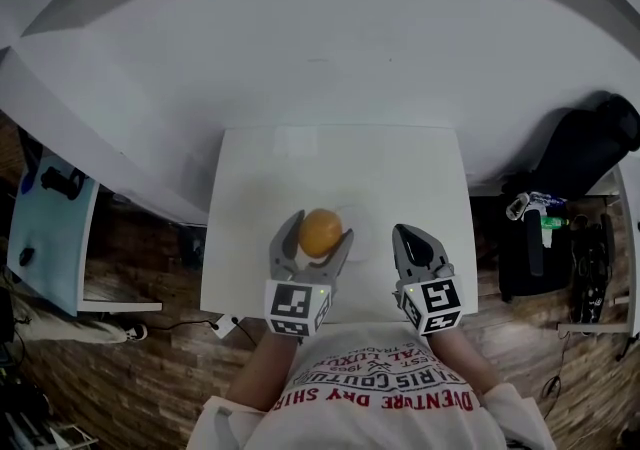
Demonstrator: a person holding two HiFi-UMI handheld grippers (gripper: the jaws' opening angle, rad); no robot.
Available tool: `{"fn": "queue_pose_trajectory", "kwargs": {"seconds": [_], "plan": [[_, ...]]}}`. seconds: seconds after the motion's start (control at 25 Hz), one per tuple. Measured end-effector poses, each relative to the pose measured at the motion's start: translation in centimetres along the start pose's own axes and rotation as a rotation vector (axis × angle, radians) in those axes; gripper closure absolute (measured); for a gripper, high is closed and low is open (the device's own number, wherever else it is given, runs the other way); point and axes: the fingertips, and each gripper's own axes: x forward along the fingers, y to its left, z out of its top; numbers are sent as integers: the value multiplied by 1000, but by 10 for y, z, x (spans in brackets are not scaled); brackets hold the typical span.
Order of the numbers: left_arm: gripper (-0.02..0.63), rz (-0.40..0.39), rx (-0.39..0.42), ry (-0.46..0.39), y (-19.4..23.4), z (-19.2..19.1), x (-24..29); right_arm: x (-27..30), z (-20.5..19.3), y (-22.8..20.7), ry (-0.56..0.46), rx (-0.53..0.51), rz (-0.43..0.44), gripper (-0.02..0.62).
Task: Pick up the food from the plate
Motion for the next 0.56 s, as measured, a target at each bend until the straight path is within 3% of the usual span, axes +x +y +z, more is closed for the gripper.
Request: {"fn": "queue_pose_trajectory", "kwargs": {"seconds": [0.56], "plan": [[235, -16, 0, 33, -8, -9, 18, 7, -6, -13, 14, 4, -3, 586]]}}
